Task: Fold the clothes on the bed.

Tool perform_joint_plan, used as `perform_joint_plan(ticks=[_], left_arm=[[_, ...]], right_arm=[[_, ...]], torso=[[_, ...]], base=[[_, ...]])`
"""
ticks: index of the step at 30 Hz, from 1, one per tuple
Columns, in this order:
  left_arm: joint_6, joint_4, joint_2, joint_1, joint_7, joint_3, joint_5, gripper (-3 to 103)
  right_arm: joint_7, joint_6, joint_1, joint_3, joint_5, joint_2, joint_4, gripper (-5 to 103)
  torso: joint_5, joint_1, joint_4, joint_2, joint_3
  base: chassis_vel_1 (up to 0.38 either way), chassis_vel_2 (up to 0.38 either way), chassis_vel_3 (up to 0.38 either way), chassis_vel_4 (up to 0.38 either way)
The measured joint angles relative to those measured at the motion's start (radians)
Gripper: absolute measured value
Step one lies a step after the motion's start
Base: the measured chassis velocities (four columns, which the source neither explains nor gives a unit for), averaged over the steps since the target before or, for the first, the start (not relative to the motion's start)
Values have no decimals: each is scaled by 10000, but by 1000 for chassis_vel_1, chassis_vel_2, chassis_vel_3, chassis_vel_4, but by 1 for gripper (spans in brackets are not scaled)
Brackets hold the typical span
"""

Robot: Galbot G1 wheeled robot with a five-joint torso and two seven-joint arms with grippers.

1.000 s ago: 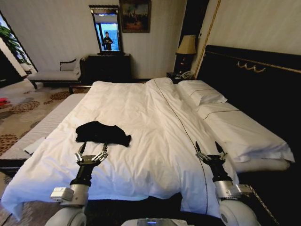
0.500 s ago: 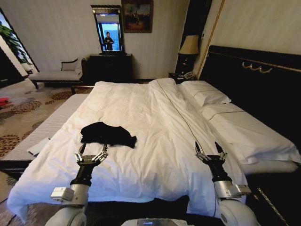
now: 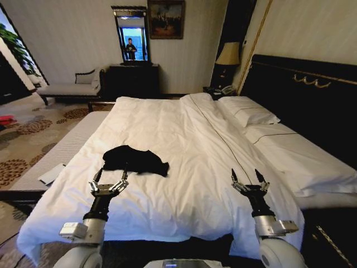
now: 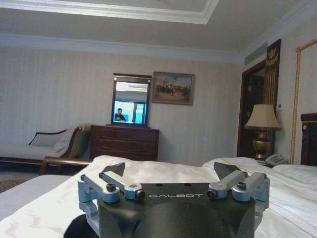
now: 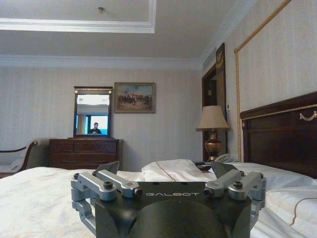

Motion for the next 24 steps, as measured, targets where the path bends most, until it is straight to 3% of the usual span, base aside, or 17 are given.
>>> perform_joint_plan(ticks=[24], left_arm=[[-13, 9, -10, -25, -2, 6, 1, 100]], right_arm=[[-6, 20, 9, -30, -51, 10, -32, 100]], torso=[[0, 0, 0, 0, 0]], base=[[88, 116, -88, -112]])
